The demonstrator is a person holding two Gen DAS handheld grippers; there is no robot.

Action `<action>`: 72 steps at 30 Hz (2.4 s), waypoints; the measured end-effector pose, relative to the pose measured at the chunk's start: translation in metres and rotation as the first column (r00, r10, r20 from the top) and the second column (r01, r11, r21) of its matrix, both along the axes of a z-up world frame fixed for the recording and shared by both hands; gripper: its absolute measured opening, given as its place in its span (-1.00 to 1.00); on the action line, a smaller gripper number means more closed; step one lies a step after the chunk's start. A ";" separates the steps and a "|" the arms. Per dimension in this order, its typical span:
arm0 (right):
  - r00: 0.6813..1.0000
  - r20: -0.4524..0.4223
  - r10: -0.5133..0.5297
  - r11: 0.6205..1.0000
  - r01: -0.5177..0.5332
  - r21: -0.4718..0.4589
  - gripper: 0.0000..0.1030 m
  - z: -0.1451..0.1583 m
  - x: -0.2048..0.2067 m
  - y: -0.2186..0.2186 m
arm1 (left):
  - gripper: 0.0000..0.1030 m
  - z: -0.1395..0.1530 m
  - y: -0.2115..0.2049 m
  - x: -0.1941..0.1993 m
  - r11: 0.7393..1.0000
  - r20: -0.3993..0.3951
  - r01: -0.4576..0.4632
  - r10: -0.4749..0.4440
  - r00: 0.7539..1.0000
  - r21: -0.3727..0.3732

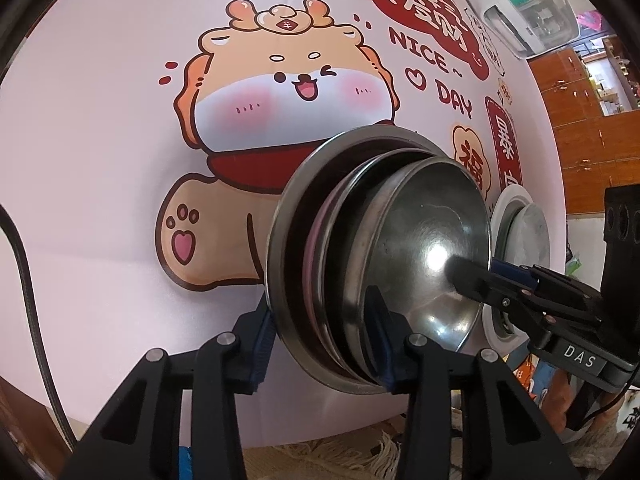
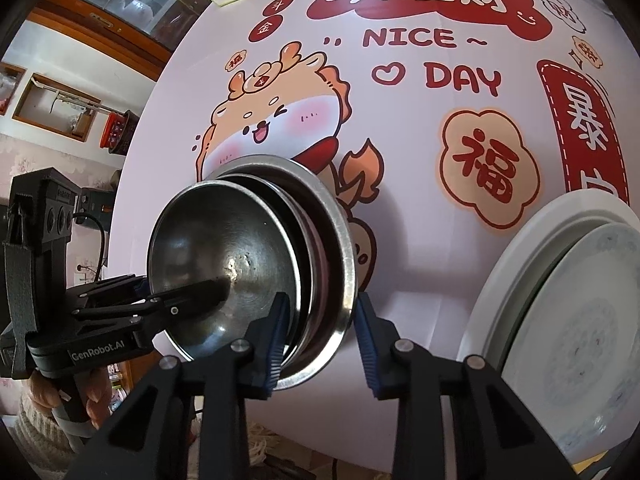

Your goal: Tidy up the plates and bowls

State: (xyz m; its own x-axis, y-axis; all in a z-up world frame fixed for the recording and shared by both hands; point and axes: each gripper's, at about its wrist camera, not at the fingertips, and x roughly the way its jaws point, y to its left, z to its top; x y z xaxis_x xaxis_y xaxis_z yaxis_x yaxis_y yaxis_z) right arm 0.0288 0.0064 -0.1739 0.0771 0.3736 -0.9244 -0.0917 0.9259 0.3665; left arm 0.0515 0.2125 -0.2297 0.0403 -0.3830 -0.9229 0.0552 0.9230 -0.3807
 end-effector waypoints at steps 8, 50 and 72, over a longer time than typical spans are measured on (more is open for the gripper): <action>1.000 -0.001 0.005 1.000 -0.005 -0.007 -0.38 0.000 -0.001 0.001 | -0.22 0.000 0.000 -0.001 1.000 0.002 -0.004 0.003 1.000 0.014; 0.961 0.209 -0.181 0.981 0.193 -0.036 -0.38 0.097 -0.080 -0.126 | -0.21 0.107 -0.139 -0.055 0.982 0.209 0.190 -0.190 0.959 0.020; 0.906 0.104 -0.410 0.899 0.421 -0.123 -0.38 0.047 -0.102 -0.222 | -0.20 0.038 -0.266 -0.033 0.886 0.065 0.463 -0.462 0.884 0.002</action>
State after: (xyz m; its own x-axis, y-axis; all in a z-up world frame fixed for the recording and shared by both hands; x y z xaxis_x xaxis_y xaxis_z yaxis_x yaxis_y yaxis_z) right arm -0.0732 -0.2154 -0.1274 0.2671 0.1606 -0.9502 0.2903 0.9268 0.2383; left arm 0.0188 -0.0533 -0.1913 -0.0881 -0.3840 -0.9191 0.4986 0.7818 -0.3744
